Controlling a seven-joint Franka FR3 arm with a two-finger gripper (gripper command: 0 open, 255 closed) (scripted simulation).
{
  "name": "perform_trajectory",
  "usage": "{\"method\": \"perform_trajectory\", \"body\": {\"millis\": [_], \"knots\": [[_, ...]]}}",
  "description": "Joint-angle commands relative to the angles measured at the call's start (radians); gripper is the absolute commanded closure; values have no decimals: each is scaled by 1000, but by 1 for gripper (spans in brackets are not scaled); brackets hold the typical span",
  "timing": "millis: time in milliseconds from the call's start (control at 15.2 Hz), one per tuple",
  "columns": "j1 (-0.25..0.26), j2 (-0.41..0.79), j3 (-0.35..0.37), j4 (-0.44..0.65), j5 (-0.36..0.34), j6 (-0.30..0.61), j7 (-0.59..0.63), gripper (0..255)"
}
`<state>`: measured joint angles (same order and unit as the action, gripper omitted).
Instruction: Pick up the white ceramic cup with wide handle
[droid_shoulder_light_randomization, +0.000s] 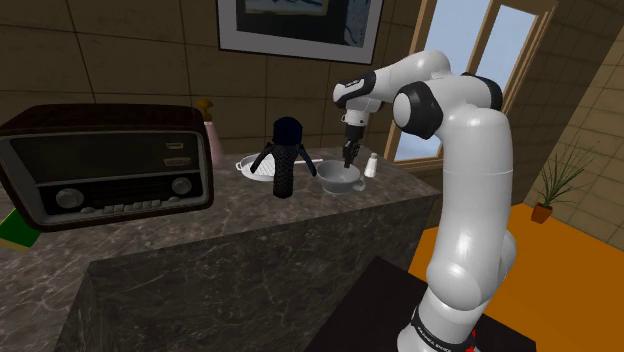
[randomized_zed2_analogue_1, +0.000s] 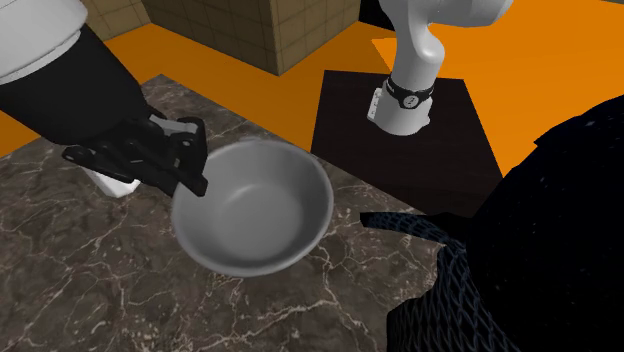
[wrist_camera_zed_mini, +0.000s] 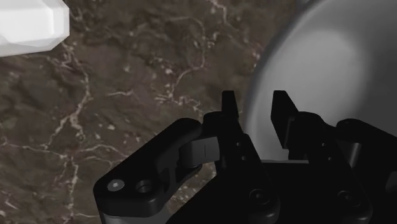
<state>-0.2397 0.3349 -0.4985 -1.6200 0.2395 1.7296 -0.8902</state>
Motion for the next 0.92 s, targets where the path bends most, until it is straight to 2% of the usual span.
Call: {"method": "perform_trajectory", "body": {"millis": [0,726,858], "knots": [[0,-4,-1,20,-3,-23,5,255],[-10,-15,-6,155,-11,-165,23,255],[-10,-15,-6,157,-11,-167,23,255]]}}
